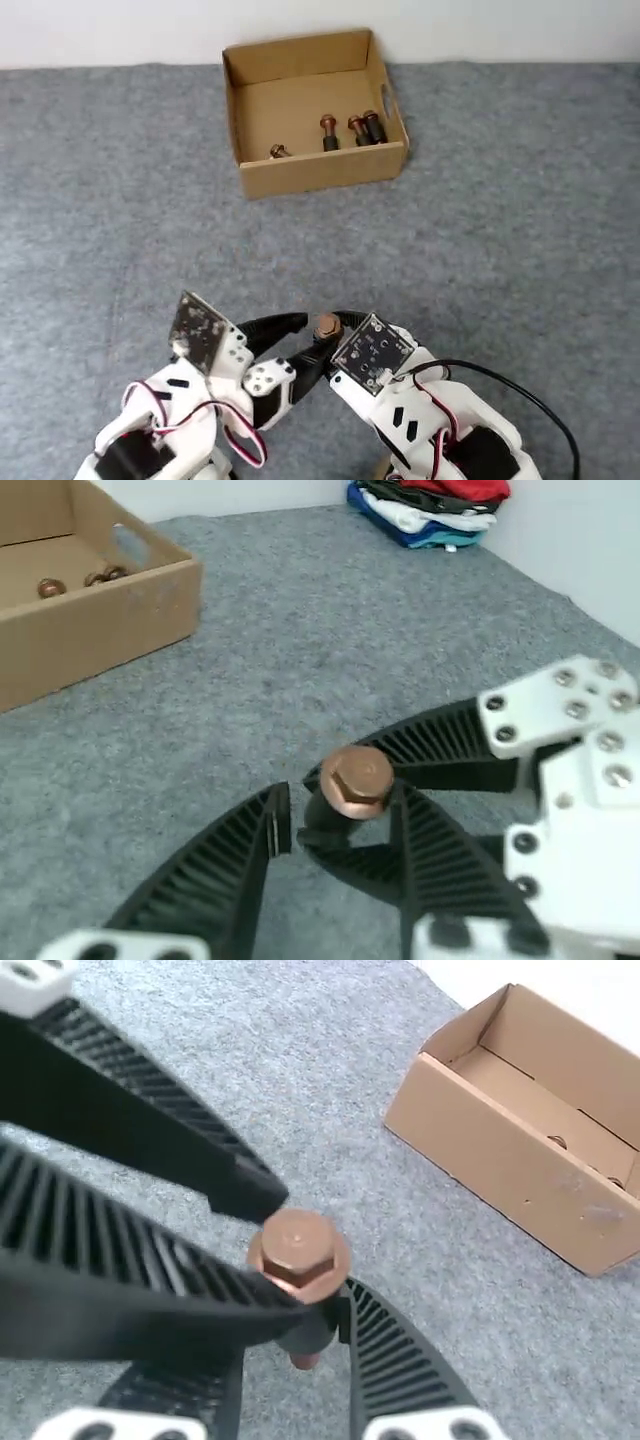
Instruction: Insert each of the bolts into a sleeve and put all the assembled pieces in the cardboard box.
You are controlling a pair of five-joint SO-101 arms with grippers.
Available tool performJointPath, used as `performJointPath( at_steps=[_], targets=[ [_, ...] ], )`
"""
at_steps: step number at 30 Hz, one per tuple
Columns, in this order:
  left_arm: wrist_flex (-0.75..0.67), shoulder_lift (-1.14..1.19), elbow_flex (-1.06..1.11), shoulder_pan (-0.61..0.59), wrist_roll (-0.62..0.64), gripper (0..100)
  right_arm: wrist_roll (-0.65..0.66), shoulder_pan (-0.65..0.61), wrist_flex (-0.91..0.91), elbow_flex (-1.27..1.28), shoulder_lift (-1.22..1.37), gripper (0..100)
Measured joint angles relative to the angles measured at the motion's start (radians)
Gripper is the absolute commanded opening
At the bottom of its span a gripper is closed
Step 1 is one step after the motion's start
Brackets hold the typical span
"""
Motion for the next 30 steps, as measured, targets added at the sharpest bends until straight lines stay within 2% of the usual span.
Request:
performJointPath(
  at_steps=[7,12,14,19,23,26,30],
  targets=[
    [0.117,0.000,-0.112,-0.041,0.000,25,0.000,0.000,0.000,0.020,-0.002,0.8],
    [0.126,0.000,-0.166,-0.109,0.002,24,0.000,0.018,0.000,0.020,-0.002,0.8],
    [0.126,0.000,-0.170,-0.143,-0.003,19,0.000,0.055,0.000,0.020,-0.002,0.8],
    [0.126,0.000,-0.170,-0.255,-0.057,0,-0.002,0.152,0.000,0.020,-0.002,0.8],
    [0.126,-0.002,-0.127,-0.361,-0.124,0,-0.064,0.239,0.000,0.020,-0.002,0.8],
    [0.126,-0.002,-0.043,-0.453,-0.173,0,-0.146,0.321,0.000,0.020,-0.002,0.8],
    [0.126,-0.002,0.084,-0.554,-0.218,0,-0.181,0.416,0.012,0.012,0.002,0.8]
  ],
)
